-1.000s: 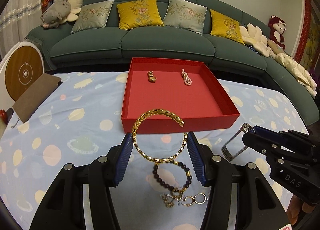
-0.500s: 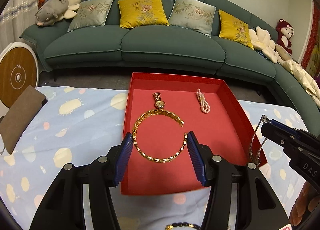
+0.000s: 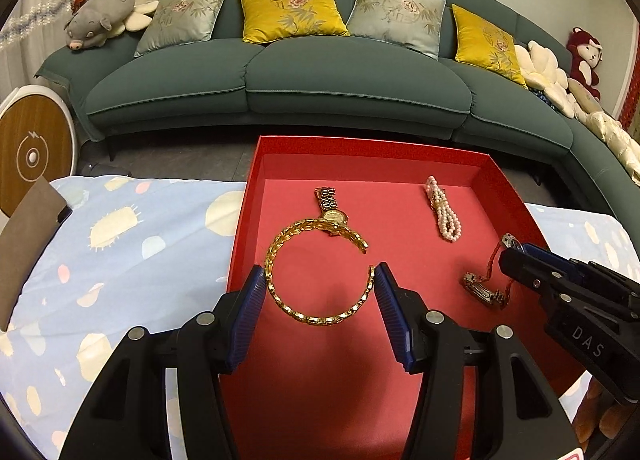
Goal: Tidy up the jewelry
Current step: 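Carry the silver watch and gold bangle with both tools into the red tray, then open both tools to release the watch and bangle in the tray, then withdraw both tools from the tray back over the remaining jewelry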
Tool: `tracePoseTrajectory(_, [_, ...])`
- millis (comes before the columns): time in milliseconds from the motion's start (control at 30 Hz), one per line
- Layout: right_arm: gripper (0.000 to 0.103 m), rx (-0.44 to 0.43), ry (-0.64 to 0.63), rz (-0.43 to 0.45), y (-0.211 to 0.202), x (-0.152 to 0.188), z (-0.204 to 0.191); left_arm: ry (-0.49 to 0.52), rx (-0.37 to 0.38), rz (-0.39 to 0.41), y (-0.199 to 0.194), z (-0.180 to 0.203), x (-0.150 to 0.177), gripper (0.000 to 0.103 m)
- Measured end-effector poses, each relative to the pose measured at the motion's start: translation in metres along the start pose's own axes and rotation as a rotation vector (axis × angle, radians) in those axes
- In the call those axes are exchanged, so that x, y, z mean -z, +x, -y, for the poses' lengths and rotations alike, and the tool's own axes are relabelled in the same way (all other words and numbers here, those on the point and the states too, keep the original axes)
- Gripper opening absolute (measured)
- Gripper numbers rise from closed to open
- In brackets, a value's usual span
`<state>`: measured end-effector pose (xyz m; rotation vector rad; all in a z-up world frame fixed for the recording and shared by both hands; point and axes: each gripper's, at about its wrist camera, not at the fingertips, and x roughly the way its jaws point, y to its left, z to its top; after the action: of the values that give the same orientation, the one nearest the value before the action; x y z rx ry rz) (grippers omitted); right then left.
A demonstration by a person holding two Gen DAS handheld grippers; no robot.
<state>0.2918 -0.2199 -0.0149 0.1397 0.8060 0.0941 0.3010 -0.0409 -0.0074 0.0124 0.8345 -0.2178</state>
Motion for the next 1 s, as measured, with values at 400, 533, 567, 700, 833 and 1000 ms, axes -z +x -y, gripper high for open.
tracePoseTrajectory(400, [0.036,-0.083,0.038,0.119,-0.047,-0.002,0.002,-0.015,0.005,0.069,-0.024,0.001,-0.004,0.071])
tracePoseTrajectory(533, [0.036,-0.090,0.036,0.149,-0.095,0.005,0.006,-0.022,0.025,0.087,-0.060,-0.004,-0.002,0.071])
tracePoseTrajectory(567, [0.036,-0.089,0.035,0.151,-0.108,0.008,0.007,-0.020,0.026,0.090,-0.071,-0.004,0.000,0.071])
tracePoseTrajectory(700, [0.036,-0.105,0.044,0.137,-0.156,0.026,0.008,-0.005,0.026,0.085,-0.112,-0.004,0.016,0.071])
tracePoseTrajectory(833, [0.036,-0.088,0.028,0.133,-0.193,0.057,0.003,0.007,0.030,0.065,-0.146,-0.005,0.044,0.071])
tracePoseTrajectory(1000, [0.036,-0.092,0.033,0.078,-0.204,0.102,-0.004,0.021,-0.004,0.040,-0.171,-0.007,0.094,0.074])
